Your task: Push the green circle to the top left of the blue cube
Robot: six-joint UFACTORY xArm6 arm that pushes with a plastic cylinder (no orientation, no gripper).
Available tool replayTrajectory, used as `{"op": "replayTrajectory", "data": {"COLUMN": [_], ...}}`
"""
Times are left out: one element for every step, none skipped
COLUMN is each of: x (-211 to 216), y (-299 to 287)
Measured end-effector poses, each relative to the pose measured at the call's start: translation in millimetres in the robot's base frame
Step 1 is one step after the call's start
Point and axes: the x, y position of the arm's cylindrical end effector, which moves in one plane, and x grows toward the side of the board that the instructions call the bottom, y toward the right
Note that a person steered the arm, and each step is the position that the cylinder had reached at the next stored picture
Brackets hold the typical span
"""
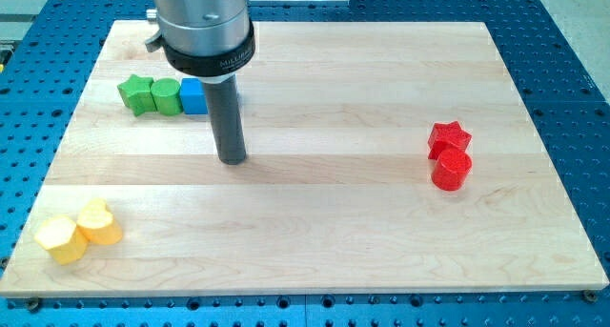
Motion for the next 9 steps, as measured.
{"op": "replayTrajectory", "data": {"x": [-3, -22, -27, -64, -107, -125, -130, -132, -132], "y": [-28, -82, -101, -101, -101, -101, -101, -101, -101]}}
